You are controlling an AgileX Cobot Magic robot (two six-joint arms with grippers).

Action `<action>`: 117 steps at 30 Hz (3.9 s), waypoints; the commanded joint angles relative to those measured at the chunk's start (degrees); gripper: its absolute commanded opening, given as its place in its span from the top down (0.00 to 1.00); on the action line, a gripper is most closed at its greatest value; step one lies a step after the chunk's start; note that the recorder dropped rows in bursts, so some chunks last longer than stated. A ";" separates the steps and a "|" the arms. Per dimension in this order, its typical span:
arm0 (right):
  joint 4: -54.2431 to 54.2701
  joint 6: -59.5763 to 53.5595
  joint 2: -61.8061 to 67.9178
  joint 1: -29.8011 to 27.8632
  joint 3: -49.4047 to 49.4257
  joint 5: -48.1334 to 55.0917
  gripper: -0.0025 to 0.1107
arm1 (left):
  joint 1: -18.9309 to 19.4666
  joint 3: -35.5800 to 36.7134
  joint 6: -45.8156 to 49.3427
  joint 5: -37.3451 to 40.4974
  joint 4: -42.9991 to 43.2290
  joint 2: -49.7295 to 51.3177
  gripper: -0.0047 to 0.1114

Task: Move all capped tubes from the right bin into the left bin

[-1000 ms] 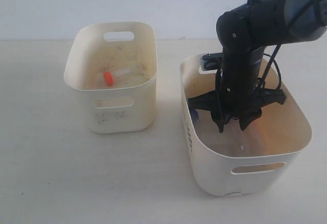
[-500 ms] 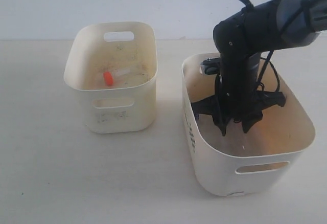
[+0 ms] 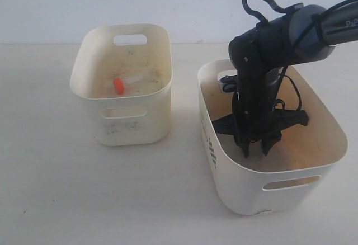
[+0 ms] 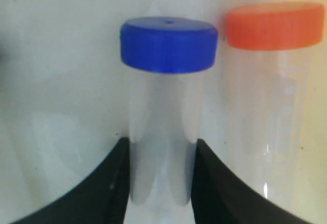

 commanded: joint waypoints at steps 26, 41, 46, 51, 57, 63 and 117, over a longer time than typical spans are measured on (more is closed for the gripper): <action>4.50 -3.00 -25.81 0.12 0.18 -8.59 0.98 | -0.06 -0.22 -0.07 -0.28 -0.16 0.20 0.92; 24.52 -20.11 -20.67 11.06 0.18 -49.11 0.98 | -0.06 -0.22 -0.07 -0.28 -0.16 0.20 0.92; 24.52 -19.72 -14.71 12.12 0.18 -54.68 0.86 | -0.06 -0.22 -0.07 -0.28 -0.16 0.20 0.92; 24.52 -19.47 -10.28 12.24 0.18 -55.21 0.61 | -0.06 -0.22 -0.07 -0.28 -0.16 0.20 0.92; 24.52 -19.47 -9.20 12.46 0.18 -55.54 0.48 | -0.06 -0.22 -0.07 -0.28 -0.16 0.20 0.92; 24.41 -20.40 -12.96 12.46 0.08 -53.60 0.48 | -0.06 -0.22 -0.07 -0.28 -0.16 0.20 0.92; -7.94 -4.50 -11.94 6.28 -8.61 16.02 0.66 | -0.06 -0.22 -0.07 -0.28 -0.16 0.20 0.92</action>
